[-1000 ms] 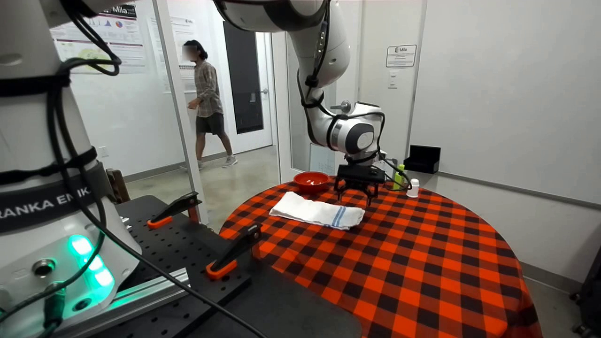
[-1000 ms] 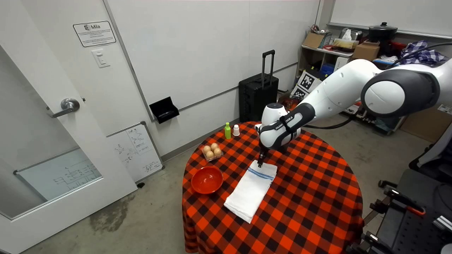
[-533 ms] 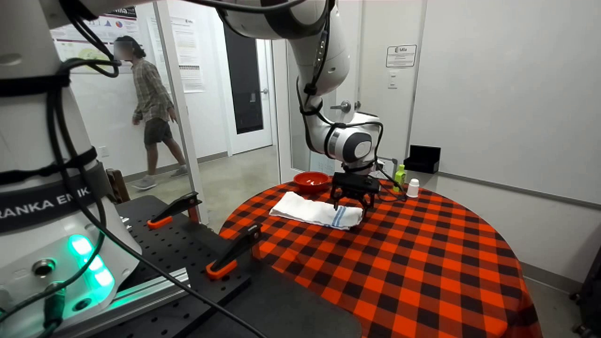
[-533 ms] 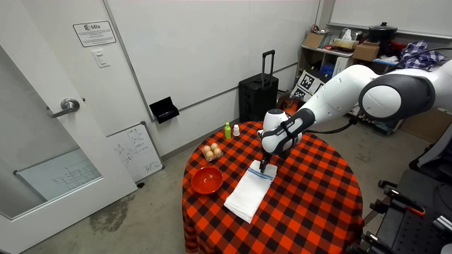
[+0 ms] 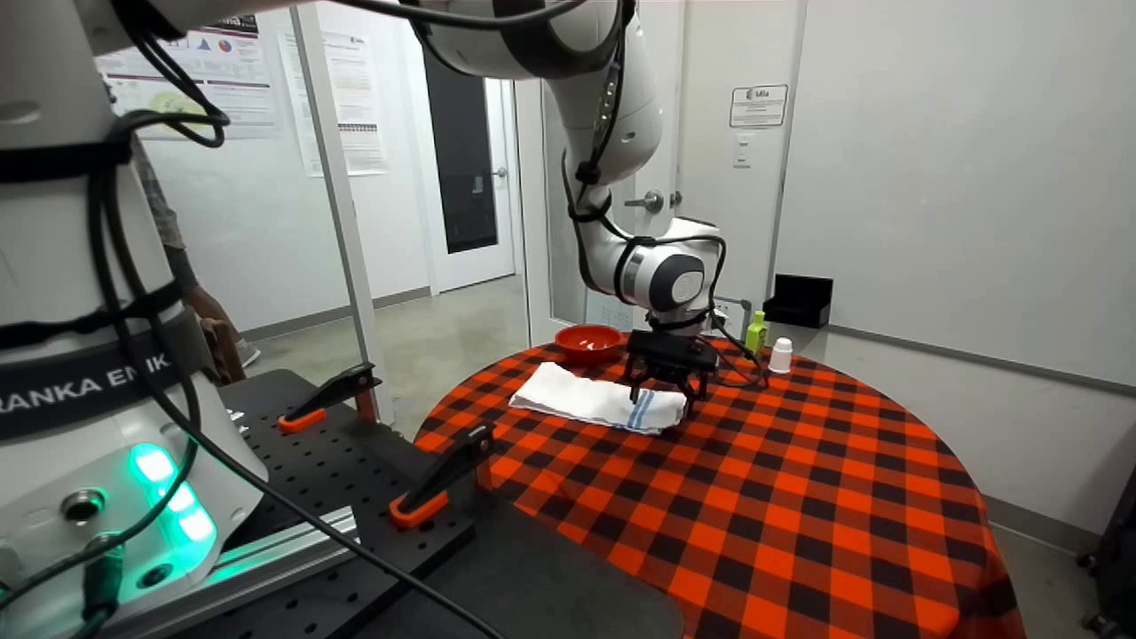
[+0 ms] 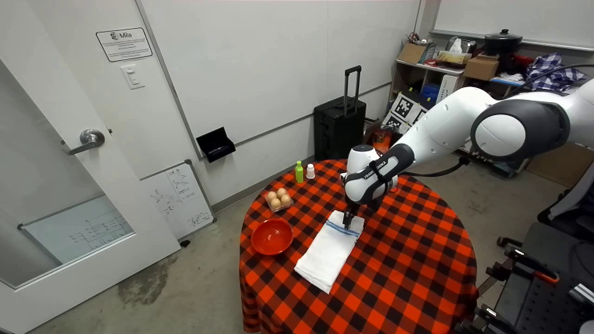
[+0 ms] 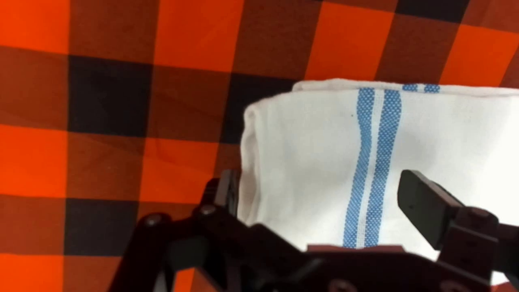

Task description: Fold the towel on the table

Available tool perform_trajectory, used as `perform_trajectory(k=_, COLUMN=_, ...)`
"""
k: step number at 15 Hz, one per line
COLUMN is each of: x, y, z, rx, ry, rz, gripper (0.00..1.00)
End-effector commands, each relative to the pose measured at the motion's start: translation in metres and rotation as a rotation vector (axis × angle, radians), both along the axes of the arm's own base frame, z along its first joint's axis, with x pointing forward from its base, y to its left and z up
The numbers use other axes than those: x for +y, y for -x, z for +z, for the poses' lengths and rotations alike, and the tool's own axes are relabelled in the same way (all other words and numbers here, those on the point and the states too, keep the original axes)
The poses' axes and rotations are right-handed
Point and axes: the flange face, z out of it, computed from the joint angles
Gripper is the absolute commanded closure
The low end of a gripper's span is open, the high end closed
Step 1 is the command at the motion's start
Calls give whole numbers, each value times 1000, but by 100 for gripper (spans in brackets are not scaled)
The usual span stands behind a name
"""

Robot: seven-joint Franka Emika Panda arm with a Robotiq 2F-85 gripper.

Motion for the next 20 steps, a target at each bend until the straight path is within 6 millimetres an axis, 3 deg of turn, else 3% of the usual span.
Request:
perform_trajectory(k=1, x=-2, y=0, z=6, rx=59, ry=-14, rz=-34, gripper=0)
perform_trajectory(k=20, x=0, y=5, z=7, rx=173, ry=-79, rz=-101, gripper=0)
